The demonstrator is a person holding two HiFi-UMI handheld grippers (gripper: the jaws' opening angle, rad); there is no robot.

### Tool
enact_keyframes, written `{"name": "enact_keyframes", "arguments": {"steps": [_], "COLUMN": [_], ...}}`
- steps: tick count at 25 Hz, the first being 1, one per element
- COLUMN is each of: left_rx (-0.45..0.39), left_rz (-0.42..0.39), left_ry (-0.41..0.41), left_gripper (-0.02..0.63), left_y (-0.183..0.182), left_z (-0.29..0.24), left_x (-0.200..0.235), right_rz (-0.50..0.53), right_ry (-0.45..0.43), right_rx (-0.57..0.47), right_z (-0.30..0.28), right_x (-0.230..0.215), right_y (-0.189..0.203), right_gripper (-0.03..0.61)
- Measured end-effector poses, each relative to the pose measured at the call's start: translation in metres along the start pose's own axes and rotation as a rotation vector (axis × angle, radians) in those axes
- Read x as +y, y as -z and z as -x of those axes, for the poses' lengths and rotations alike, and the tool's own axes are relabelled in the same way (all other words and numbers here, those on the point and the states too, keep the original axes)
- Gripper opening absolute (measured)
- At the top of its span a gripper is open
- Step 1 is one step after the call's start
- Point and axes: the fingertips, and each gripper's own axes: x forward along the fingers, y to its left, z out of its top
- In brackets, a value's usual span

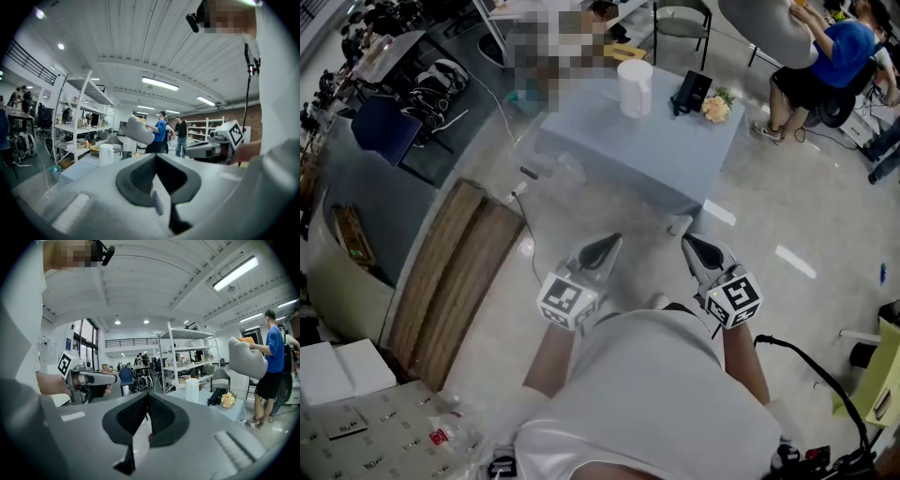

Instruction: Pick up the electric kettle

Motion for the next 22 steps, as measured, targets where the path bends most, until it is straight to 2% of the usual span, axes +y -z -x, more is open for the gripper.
{"name": "enact_keyframes", "arguments": {"steps": [11, 22], "left_rx": [-0.016, -0.01], "left_rz": [-0.006, -0.005], "left_ry": [-0.051, -0.098], "left_gripper": [0.003, 0.003], "left_y": [0.004, 0.01], "left_z": [-0.035, -0.038], "left_x": [-0.041, -0.052], "right_rz": [0.065, 0.047], "right_ry": [-0.123, -0.162], "right_rx": [0.035, 0.041], "right_z": [0.024, 0.032], "right_x": [-0.026, -0.035], "right_y": [0.01, 0.021], "right_gripper": [0.005, 0.005]}}
